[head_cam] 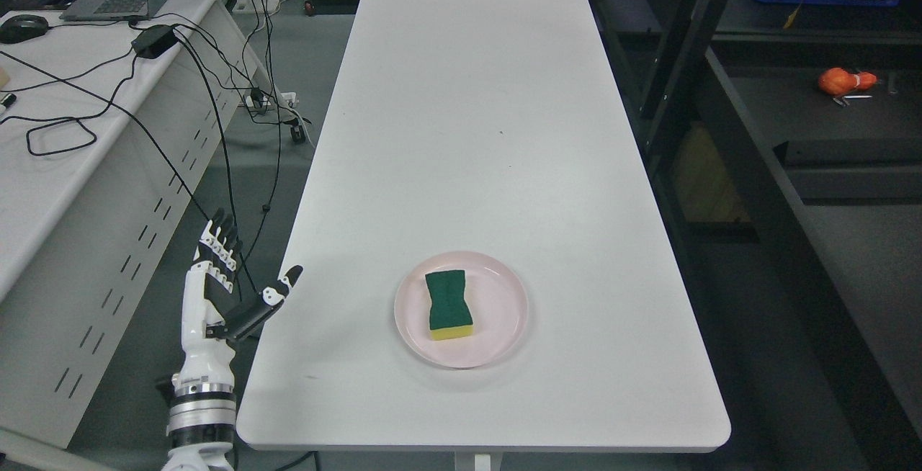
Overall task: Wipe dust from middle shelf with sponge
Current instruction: 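Raise the left hand from its rest pose toward the pink plate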
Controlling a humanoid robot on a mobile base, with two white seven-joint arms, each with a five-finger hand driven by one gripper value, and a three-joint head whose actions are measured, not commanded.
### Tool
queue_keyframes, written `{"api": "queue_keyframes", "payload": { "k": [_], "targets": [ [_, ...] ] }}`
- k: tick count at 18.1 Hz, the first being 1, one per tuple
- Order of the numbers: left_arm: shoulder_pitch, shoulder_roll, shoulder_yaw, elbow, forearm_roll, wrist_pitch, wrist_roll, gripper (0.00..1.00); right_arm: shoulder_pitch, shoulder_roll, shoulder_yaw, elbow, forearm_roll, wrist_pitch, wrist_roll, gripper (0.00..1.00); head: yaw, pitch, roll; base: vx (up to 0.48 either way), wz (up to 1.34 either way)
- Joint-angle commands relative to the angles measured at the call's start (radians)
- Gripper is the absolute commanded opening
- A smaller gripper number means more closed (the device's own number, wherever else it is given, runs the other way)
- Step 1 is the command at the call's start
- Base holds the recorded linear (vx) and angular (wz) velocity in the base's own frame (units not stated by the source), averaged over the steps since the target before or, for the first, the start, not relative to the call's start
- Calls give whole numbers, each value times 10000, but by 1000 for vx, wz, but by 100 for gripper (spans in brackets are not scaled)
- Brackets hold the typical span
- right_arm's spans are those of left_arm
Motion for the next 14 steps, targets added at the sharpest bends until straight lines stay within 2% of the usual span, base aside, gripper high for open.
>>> {"api": "queue_keyframes", "payload": {
  "k": [1, 11, 13, 14],
  "targets": [
    [315, 164, -4, -22, -2, -99, 0, 99, 1, -175, 0, -174, 0, 732, 10, 100, 0, 0, 0, 0, 0],
    [178, 164, 562, -37, -2, -437, -504, 99, 1, -175, 0, -174, 0, 732, 9, 100, 0, 0, 0, 0, 0],
    [-20, 646, 747, -38, -32, -651, -798, 99, 1, -175, 0, -174, 0, 732, 10, 100, 0, 0, 0, 0, 0],
    [-143, 1120, 793, -38, -63, -896, -813, 99, 1, -175, 0, -174, 0, 732, 10, 100, 0, 0, 0, 0, 0]
  ]
}}
